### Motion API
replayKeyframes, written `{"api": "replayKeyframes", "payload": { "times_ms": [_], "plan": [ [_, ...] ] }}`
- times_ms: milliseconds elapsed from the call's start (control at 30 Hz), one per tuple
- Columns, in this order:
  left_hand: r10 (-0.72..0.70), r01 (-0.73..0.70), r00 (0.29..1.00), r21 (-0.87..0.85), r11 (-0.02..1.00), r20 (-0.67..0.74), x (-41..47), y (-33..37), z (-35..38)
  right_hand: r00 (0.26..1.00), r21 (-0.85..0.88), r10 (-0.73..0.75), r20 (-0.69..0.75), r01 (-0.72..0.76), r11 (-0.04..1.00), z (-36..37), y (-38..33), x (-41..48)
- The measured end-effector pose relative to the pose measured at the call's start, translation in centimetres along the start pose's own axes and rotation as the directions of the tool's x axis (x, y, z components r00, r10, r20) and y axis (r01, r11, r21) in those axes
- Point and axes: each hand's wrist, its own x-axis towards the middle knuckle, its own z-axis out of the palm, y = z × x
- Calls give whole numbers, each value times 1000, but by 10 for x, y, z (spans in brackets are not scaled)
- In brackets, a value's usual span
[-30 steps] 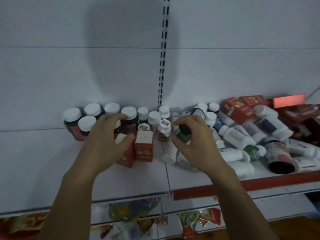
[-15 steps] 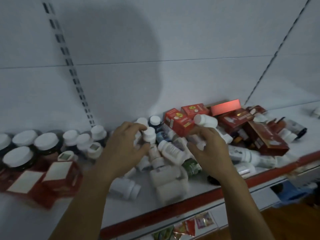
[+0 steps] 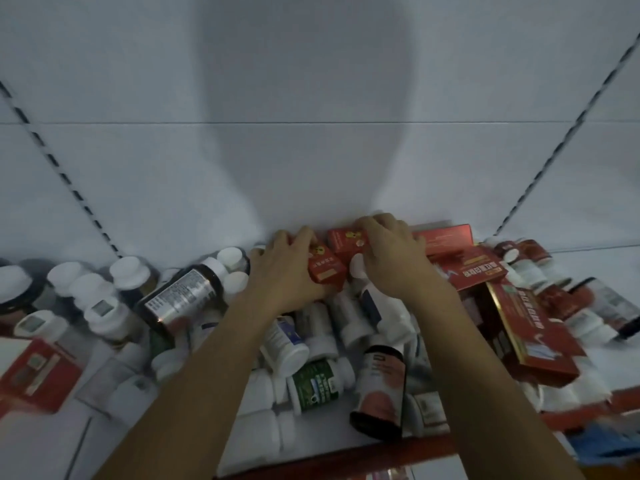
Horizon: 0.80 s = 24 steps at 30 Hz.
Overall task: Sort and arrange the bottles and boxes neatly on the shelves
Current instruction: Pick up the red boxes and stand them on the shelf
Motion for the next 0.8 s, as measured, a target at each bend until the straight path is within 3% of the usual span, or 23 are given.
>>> {"api": "replayKeyframes", "payload": {
  "times_ms": [233, 333, 467, 533, 600, 700, 800],
  "plan": [
    [-56, -46, 963, -366, 929, -263, -25, -24, -23, 988, -140, 51, 148, -31, 990, 12, -7, 20],
    [-75, -66, 945, -408, 911, -320, -37, -28, -39, 985, -127, -7, 173, 30, 991, 19, -23, 23],
    [-114, -94, 908, -462, 882, -404, -54, -42, -62, 980, -72, 25, 196, -11, 997, 22, -32, 22],
    [-151, -122, 875, -511, 851, -460, -67, -53, -75, 984, -91, 50, 169, -35, 995, 17, -34, 17],
    [-212, -127, 845, -570, 811, -490, -82, -66, -89, 997, -83, 54, 47, -50, 995, 11, -43, 10],
    [-280, -112, 822, -624, 774, -496, -100, -84, -113, 989, 136, 35, -146, -14, 991, -1, -68, 2],
    [-329, -129, 793, -669, 732, -513, -131, -107, -132, 978, 417, -60, -198, 140, 898, -1, -115, -3]
  ]
}}
